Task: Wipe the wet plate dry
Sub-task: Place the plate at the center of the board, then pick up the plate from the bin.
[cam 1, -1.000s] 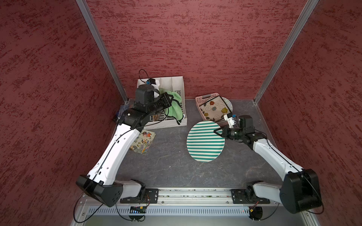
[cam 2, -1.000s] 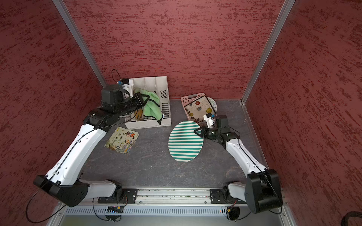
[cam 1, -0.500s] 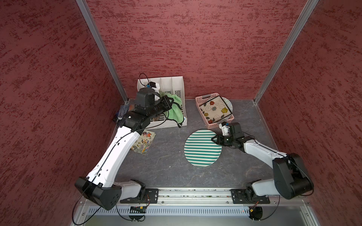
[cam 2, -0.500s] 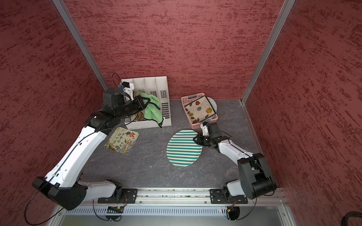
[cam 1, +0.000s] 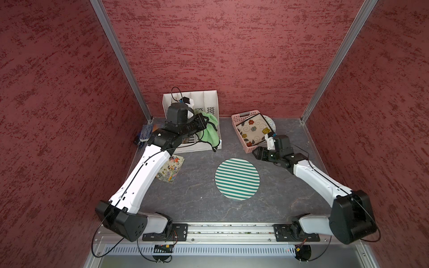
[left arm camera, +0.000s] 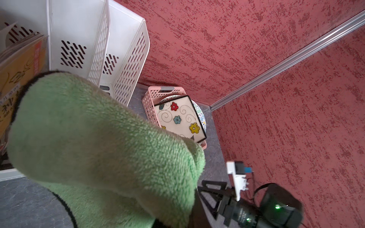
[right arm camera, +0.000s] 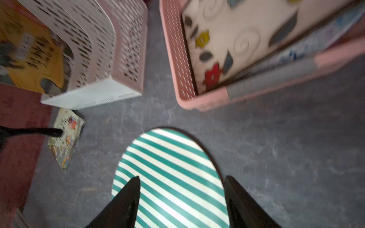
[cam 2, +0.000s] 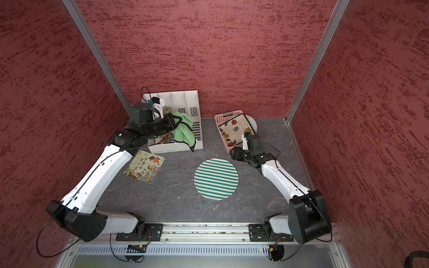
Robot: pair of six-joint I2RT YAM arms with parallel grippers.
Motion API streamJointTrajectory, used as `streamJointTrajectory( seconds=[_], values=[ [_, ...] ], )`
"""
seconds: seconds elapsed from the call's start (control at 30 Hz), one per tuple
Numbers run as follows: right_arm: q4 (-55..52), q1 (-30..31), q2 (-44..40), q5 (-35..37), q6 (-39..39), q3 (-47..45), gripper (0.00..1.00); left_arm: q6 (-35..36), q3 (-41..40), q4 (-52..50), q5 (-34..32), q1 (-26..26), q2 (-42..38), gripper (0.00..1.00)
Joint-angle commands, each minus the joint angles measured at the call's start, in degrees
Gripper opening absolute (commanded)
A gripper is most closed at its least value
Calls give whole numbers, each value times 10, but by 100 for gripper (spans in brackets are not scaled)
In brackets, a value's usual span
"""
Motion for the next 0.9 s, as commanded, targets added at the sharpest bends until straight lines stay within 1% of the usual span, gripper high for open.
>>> streamJointTrajectory(
  seconds=[0.0,0.2,0.3,0.4,0.47,0.53,0.63,0.8,0.87],
  values=[
    [-48,-43,88,14,-7,140,65,35,26,-10,13,1,6,0],
    [-146,-89,314,46,-67,412,65,26,25,0,47,1,19,0],
    [-217,-101,422,58,-77,555,68,23,26,3,61,-1,24,0],
    [-268,-105,502,70,-83,668,69,21,25,1,66,-1,26,0],
    [-290,-105,542,86,-92,723,71,21,26,-1,66,0,28,0],
    [-305,-107,572,96,-102,760,74,22,29,-3,69,2,32,0],
    [-322,-109,606,100,-113,786,78,24,33,-8,73,5,37,0],
    [-342,-115,623,80,-117,769,78,25,37,-9,80,11,47,0],
    [-346,-116,622,85,-123,758,80,25,40,-8,82,12,52,0]
  ],
)
